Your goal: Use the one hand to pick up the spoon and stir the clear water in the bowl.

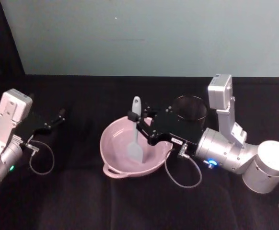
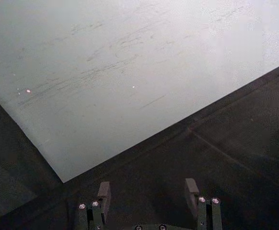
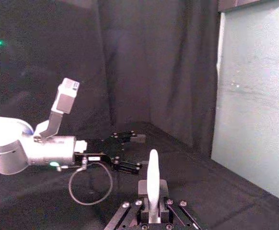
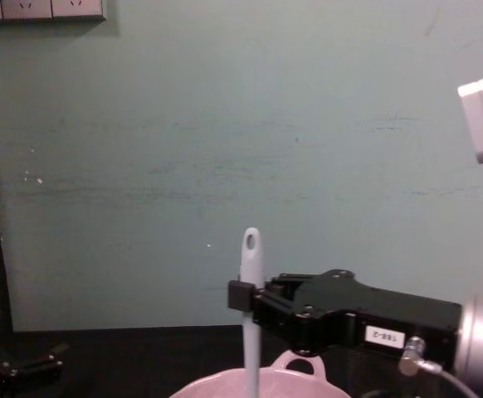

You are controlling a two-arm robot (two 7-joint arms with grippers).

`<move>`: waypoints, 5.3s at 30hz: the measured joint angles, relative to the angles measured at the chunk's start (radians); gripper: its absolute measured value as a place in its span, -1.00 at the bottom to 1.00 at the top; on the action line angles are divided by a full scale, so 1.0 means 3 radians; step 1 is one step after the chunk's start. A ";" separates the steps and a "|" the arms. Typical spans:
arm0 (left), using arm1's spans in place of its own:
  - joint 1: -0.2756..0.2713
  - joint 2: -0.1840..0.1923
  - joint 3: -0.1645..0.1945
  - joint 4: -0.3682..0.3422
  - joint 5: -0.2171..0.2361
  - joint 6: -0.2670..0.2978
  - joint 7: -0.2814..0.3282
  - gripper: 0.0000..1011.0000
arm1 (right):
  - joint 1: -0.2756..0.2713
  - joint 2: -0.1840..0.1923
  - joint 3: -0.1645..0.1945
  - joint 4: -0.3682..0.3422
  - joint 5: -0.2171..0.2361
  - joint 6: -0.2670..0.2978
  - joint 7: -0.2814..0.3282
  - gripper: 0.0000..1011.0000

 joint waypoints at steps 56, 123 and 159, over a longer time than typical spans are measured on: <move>0.0000 0.0000 0.0000 0.0000 0.0000 0.0000 0.0000 1.00 | -0.0025 -0.0098 0.0161 0.0195 -0.0132 -0.0331 -0.0013 -0.77; 0.0000 0.0000 0.0000 0.0000 0.0000 0.0000 0.0000 1.00 | -0.0142 -0.0246 0.0153 0.0147 -0.0060 -0.0198 -0.0142 -0.77; 0.0000 0.0000 0.0000 0.0000 0.0000 0.0000 0.0000 1.00 | -0.0031 -0.0120 0.0417 -0.0294 0.0540 0.0343 -0.0595 -0.77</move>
